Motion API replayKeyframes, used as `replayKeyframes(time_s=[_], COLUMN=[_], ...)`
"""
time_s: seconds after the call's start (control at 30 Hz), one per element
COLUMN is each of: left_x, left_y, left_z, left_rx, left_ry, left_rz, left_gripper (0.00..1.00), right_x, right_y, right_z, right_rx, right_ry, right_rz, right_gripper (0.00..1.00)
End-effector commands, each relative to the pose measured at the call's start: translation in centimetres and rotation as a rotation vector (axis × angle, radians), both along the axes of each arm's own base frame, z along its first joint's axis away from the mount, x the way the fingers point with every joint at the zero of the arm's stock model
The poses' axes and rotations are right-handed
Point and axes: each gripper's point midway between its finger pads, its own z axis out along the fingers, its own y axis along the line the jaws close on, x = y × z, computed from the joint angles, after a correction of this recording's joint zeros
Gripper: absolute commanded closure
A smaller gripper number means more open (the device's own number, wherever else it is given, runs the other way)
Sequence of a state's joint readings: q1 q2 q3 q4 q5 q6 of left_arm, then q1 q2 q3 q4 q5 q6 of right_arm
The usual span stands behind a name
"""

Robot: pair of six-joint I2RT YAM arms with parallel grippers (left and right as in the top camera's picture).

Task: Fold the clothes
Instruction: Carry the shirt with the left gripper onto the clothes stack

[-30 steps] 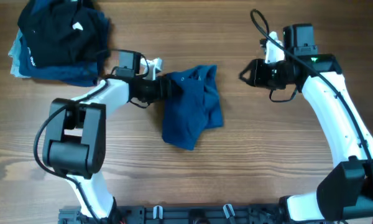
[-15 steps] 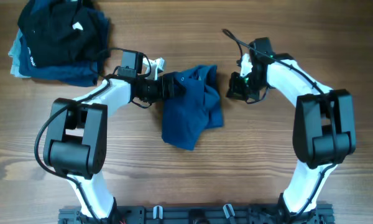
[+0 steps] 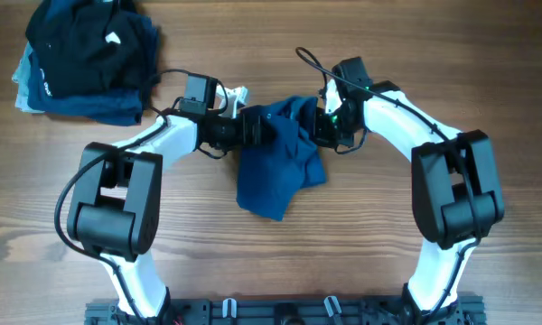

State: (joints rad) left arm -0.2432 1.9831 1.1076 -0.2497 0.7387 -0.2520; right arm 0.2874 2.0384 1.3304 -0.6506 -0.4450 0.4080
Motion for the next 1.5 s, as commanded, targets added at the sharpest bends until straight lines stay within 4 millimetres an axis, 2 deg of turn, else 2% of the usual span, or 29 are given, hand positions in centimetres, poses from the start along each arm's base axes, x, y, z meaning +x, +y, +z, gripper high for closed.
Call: replayKeyframes(time_s=[0.0, 0.1, 0.13, 0.17, 0.2, 0.23, 0.27, 0.3, 0.43, 0.6, 0.83, 1.0, 1.23, 1.33, 1.37, 1.47], left_x=[-3.0, -2.9, -2.8, -2.7, -2.6, -2.4, -2.3, -2.2, -1.4, 2.0, 8.6, 12.1, 16.3, 17.6, 18.0, 18.5], left_y=[-0.9, -1.0, -1.0, -1.1, -1.1, -1.1, -1.2, -1.2, -1.4, -0.9, 4.5, 7.7, 14.8, 18.9, 20.8, 25.0], left_z=[-3.4, -3.3, -3.3, -3.3, -3.2, -3.2, -3.1, -3.1, -2.3, 2.6, 9.6, 13.3, 18.5, 20.8, 21.5, 22.6], left_rx=[0.022, 0.020, 0.019, 0.018, 0.016, 0.013, 0.011, 0.010, -0.001, -0.022, 0.015, 0.006, 0.014, 0.028, 0.047, 0.093], left_ry=[0.121, 0.110, 0.106, 0.102, 0.094, 0.087, 0.078, 0.074, 0.033, -0.100, -0.304, -0.438, -0.641, -0.728, -0.754, -0.799], left_rz=[-0.029, -0.030, -0.031, -0.031, -0.031, -0.030, -0.030, -0.030, -0.029, 0.005, 0.178, 0.246, 0.389, 0.466, 0.505, 0.591], left_gripper=[0.03, 0.00, 0.04, 0.16, 0.37, 0.51, 0.81, 0.96, 0.96, 0.96, 0.96, 0.96, 0.96, 0.95, 0.95, 0.95], right_x=[-0.3, -0.3, -0.3, -0.3, -0.3, -0.4, -0.4, -0.4, -0.5, -0.9, -1.4, -1.8, -2.5, -2.8, -3.0, -3.5], right_y=[1.2, 1.2, 1.2, 1.2, 1.2, 1.2, 1.2, 1.2, 1.2, 0.4, -2.0, -2.2, -2.5, -2.6, -2.7, -2.9], right_z=[0.3, 0.3, 0.3, 0.3, 0.3, 0.3, 0.3, 0.3, 0.2, -0.1, -0.5, -0.6, -0.7, -0.7, -0.7, -0.7], right_rx=[0.029, 0.029, 0.029, 0.029, 0.029, 0.029, 0.028, 0.028, 0.024, -0.019, -0.048, -0.060, -0.074, -0.083, -0.086, -0.092], right_ry=[0.005, 0.005, 0.005, 0.005, 0.005, 0.006, 0.005, 0.006, 0.000, 0.016, 0.079, 0.094, 0.116, 0.126, 0.136, 0.158], right_rz=[0.015, 0.015, 0.015, 0.015, 0.015, 0.015, 0.017, 0.018, 0.040, 0.031, -0.018, -0.015, 0.004, 0.004, 0.004, 0.005], right_gripper=[0.96, 0.96, 0.96, 0.96, 0.96, 0.96, 0.96, 0.96, 0.95, 0.91, 0.90, 0.88, 0.88, 0.88, 0.88, 0.88])
